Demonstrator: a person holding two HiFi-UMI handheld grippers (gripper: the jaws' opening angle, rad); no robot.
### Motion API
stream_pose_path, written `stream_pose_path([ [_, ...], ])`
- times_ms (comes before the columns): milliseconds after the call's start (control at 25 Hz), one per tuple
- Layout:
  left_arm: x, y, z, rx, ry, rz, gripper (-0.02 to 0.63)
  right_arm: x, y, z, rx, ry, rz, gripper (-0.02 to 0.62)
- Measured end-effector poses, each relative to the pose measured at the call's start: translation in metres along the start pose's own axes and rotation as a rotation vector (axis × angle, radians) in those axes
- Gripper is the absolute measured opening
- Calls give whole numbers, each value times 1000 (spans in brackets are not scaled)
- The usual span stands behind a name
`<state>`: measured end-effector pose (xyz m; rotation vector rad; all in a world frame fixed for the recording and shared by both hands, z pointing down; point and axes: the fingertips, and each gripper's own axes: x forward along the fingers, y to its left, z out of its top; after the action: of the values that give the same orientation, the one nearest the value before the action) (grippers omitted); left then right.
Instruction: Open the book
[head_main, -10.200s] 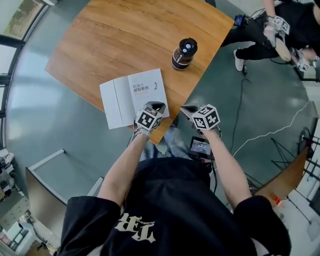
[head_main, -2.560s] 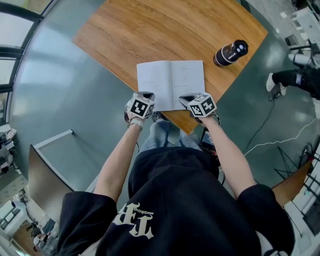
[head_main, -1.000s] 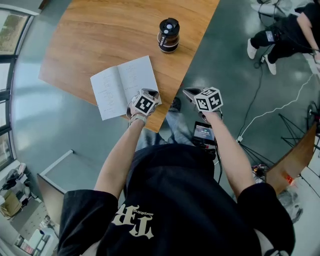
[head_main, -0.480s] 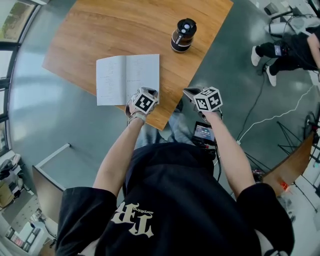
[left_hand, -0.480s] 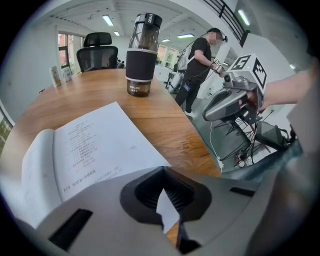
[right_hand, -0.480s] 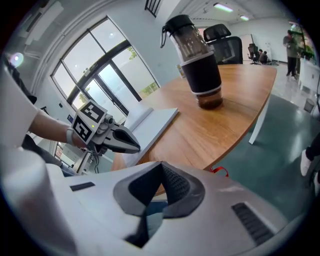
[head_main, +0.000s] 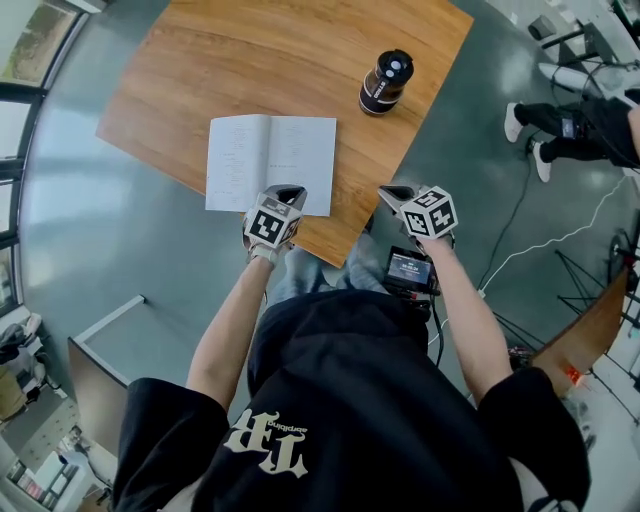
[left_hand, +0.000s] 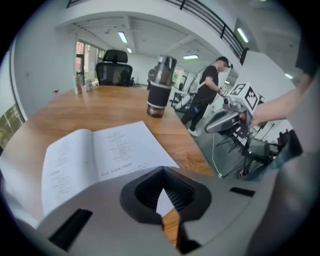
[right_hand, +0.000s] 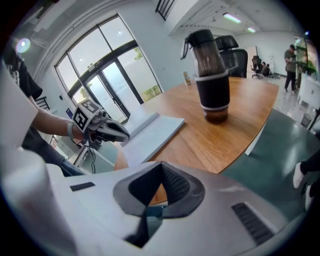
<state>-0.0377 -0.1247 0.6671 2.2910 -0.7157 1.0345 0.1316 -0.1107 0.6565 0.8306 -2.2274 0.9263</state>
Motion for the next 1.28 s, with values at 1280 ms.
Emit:
stream_pose_path([
  [1280, -290, -18, -28, -141, -652, 188, 6, -115, 182, 91, -454, -300, -218, -11],
])
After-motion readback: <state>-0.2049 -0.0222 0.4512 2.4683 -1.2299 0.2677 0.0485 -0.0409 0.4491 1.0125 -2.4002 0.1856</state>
